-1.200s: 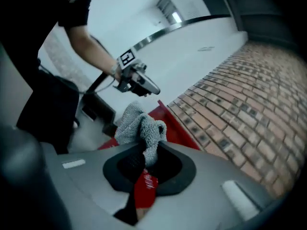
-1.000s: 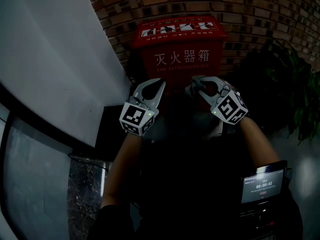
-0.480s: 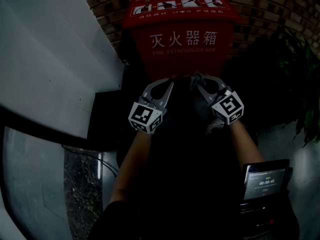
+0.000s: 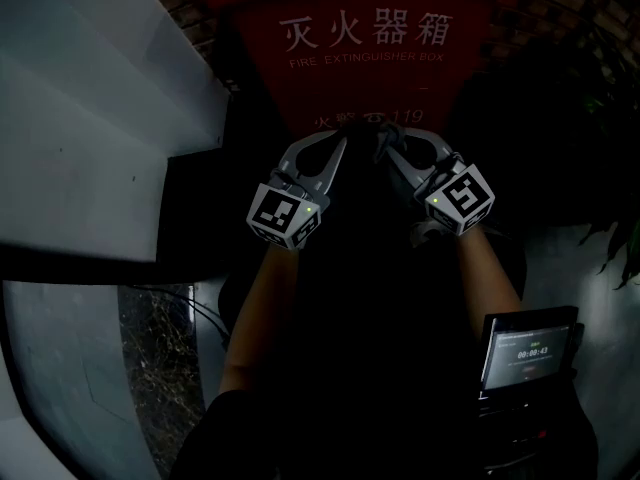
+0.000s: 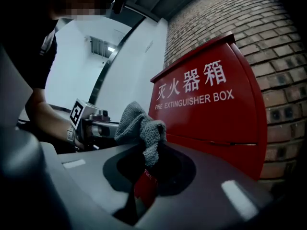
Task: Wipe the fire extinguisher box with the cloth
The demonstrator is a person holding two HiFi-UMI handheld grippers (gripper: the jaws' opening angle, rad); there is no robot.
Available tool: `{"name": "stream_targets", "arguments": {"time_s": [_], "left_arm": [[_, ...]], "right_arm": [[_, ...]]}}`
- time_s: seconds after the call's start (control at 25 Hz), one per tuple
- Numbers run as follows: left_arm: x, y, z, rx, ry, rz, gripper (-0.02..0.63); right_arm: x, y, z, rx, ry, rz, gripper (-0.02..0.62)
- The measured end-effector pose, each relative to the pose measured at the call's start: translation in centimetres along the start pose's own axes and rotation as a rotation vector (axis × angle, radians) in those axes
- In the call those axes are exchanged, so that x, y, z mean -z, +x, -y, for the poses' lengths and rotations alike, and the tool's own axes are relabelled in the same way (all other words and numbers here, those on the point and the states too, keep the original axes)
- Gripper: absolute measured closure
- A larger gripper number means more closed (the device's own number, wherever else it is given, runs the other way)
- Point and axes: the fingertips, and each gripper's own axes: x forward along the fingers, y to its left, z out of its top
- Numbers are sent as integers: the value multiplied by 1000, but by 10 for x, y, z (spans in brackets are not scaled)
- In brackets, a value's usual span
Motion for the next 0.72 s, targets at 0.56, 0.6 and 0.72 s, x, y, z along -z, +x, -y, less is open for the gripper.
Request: {"name": "stream_targets", "arguments": {"time_s": [0.56, 0.6, 0.72], "left_arm": [[24, 1, 11, 24, -2, -44, 603], [25, 1, 14, 28, -4, -44, 603], [29, -1, 26, 49, -20, -38, 603]], "right_arm": [[35, -2, -25, -53, 0, -102, 560], [37, -5, -26, -48, 1, -109, 560], [43, -15, -30, -24, 14, -128, 560]]}}
